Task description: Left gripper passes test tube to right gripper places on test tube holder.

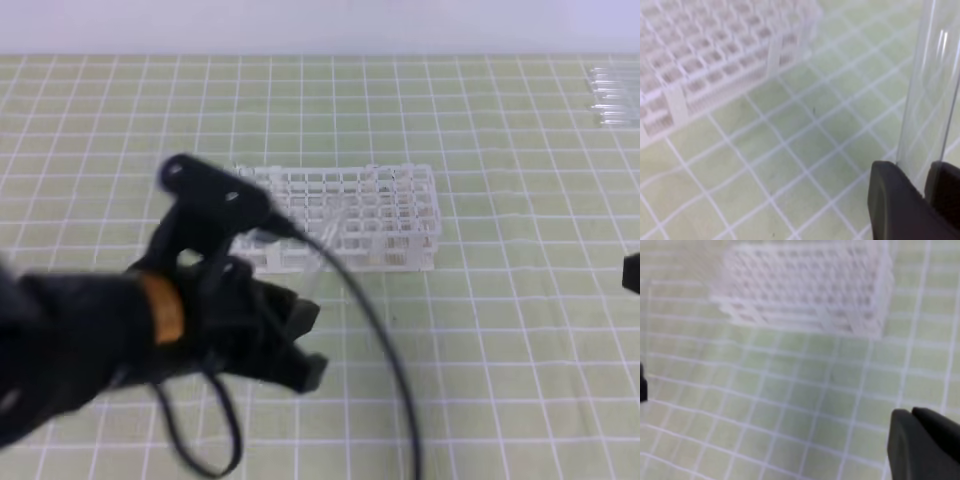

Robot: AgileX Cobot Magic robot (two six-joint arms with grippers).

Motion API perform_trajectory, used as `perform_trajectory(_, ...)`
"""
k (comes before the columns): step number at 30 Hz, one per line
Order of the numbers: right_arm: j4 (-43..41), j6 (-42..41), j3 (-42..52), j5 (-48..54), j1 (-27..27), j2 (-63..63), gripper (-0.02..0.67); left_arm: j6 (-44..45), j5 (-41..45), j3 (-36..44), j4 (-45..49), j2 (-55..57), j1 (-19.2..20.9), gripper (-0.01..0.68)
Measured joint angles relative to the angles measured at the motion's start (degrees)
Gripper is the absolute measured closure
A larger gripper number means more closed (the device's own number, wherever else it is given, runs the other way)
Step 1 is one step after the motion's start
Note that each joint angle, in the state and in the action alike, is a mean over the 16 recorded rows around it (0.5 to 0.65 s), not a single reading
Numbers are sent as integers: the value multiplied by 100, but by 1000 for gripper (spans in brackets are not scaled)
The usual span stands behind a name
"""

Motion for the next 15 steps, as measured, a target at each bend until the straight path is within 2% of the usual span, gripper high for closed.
perform_trajectory(8,383,-267,-535,42,286,293,665,-221,-1966,1628,34,-1187,5,644)
perform_trajectory(15,475,-289,-969,-296,1145,773,665,-348,-3259,2504,-25,-1603,20,644)
